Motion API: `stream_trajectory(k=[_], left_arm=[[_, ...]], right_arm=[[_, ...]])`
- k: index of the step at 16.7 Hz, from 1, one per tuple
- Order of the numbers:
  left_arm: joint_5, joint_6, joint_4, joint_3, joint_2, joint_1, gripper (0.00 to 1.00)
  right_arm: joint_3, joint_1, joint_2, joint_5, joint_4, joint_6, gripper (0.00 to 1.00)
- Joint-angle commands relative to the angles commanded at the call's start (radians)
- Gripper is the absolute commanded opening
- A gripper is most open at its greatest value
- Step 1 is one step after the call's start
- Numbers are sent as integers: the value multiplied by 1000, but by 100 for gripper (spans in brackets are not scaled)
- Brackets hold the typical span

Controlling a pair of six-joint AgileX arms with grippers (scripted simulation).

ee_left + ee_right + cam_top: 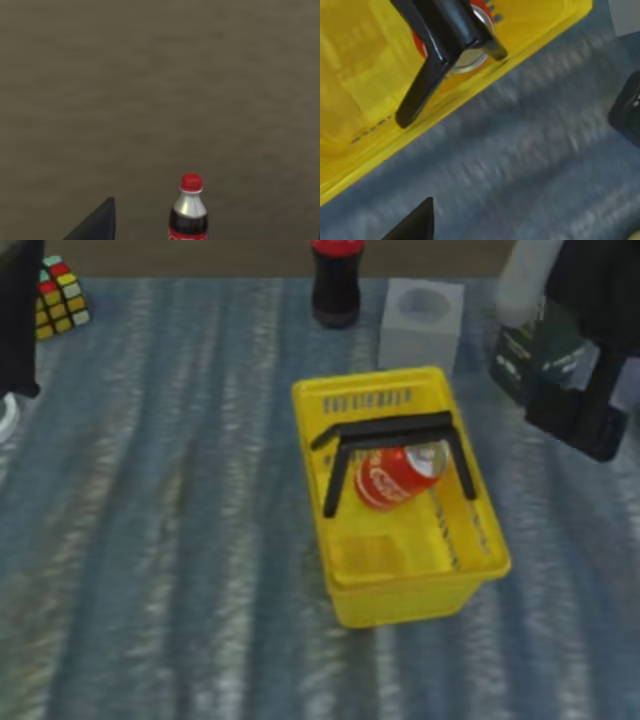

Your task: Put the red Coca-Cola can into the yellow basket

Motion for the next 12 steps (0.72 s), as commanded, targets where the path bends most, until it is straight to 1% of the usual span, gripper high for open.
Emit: stream_trajectory(k=[2,4,7,9,11,12], left_arm=[[-111,16,-90,-135,-198,20,100],[-210,38,-174,-266,-371,35,100],[-325,74,-276,-432,-576,50,100],[-378,96,-325,-514,-671,56,100],[-409,111,-354,-564,-722,58,100],[-415,114,-360,-575,-732,58,100]], right_arm=[[201,53,200,2,-133,-88,100],[381,102,379,3,-250,-166,100],[594,161,591,2,-390,-261,100],[689,190,685,1,-454,-305,100],[743,207,738,0,-493,-331,100],[754,211,748,0,-501,-337,100]])
